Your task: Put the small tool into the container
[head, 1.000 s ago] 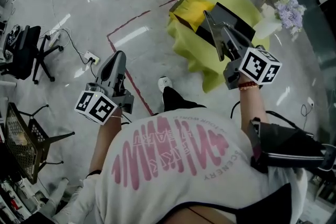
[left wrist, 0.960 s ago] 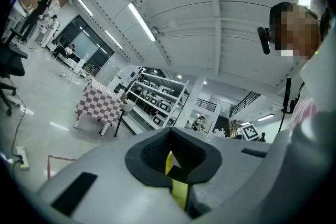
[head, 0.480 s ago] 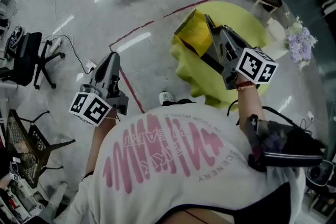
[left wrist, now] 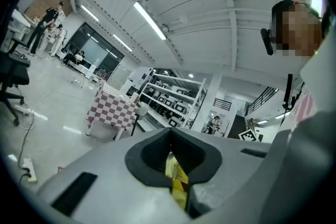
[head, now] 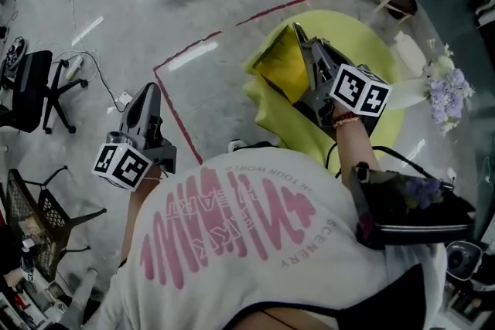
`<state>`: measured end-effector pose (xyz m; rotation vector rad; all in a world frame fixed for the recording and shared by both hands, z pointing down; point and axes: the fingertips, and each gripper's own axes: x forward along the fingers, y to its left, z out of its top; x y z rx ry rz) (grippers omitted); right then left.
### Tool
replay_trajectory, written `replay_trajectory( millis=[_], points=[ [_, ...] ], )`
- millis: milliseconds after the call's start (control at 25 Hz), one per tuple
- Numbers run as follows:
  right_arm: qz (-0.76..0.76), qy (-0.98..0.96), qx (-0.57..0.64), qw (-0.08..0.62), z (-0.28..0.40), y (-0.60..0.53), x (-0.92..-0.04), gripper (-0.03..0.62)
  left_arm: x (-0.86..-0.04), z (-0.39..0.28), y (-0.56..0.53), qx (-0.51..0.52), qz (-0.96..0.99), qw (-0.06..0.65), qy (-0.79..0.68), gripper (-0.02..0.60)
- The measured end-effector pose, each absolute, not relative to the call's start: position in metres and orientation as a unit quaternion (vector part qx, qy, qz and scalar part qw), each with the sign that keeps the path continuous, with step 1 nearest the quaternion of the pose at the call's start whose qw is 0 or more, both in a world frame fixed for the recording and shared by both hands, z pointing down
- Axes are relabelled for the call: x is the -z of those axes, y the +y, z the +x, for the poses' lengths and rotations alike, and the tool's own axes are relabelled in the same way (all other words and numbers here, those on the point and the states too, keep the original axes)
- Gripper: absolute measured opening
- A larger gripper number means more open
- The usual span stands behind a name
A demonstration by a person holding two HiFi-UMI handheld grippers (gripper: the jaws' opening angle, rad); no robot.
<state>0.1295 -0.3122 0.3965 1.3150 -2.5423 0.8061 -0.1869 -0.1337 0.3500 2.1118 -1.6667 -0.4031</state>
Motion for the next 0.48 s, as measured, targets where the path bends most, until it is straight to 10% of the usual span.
replay_trajectory(
  millis=[480],
  points=[
    [0.455, -0.821, -0.318, 0.135, 0.126, -0.344, -0.456, 0.014, -0.366, -0.195, -0.176, 0.138, 0.757, 0.219, -0.6, 0.008]
  ],
)
